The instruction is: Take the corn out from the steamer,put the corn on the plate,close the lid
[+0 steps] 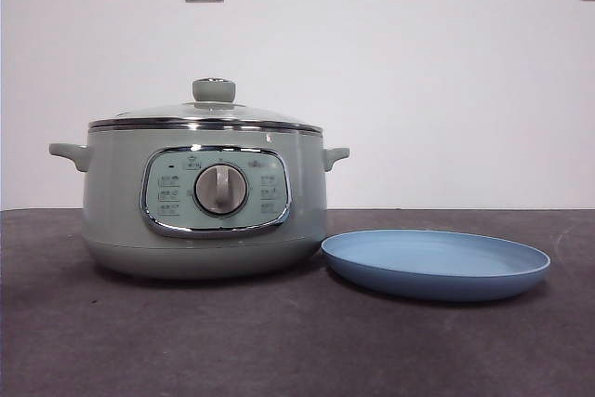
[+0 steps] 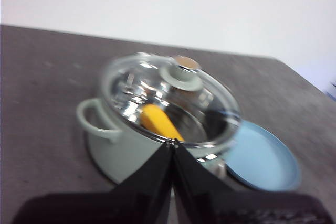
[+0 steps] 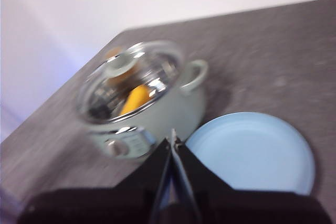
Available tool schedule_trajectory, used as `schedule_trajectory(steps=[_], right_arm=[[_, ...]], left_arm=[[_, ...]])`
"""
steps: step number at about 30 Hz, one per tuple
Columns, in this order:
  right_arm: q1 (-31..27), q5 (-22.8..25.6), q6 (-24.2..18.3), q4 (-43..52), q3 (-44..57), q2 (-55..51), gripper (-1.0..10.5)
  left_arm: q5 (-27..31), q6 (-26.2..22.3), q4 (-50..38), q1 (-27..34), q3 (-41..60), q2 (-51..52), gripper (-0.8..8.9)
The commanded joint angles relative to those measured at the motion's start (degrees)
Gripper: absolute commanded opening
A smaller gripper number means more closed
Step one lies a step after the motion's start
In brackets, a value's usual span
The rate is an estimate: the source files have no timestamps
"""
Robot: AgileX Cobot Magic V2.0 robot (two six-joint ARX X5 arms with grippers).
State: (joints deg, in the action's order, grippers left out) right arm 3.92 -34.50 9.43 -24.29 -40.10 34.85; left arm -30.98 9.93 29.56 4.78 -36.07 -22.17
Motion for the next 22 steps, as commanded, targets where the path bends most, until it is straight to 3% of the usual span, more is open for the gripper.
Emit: schedule_trajectory(steps=[1, 9, 17, 19, 22], right_arm=[[0.83, -3.02, -5.88, -4.15, -5.90, 5.79, -0.1], [4.28, -7.34, -15.82, -20.50, -19.30, 17.73, -0.1], [7.45, -7.34, -16.98, -23.52, -20.87, 19.87, 0.1], [7.43, -7.28, -16.94, -23.52, -20.87, 19.85, 0.6], [7.43, -7.13, -16.72, -23.54, -20.87, 19.85, 3.3]], left_arm=[[-2.97, -3.56, 2.36, 0.15, -3.10, -3.63, -0.08], [-10.36, -8.52, 9.44, 0.09, -11.15, -12.39, -0.08], [-11.76, -8.46, 9.42, 0.09, -12.96, -14.88, 0.11], [-11.58, -8.44, 9.42, 0.09, -12.96, -15.04, 1.52], [-11.30, -8.41, 9.33, 0.09, -12.96, -15.15, 5.12]])
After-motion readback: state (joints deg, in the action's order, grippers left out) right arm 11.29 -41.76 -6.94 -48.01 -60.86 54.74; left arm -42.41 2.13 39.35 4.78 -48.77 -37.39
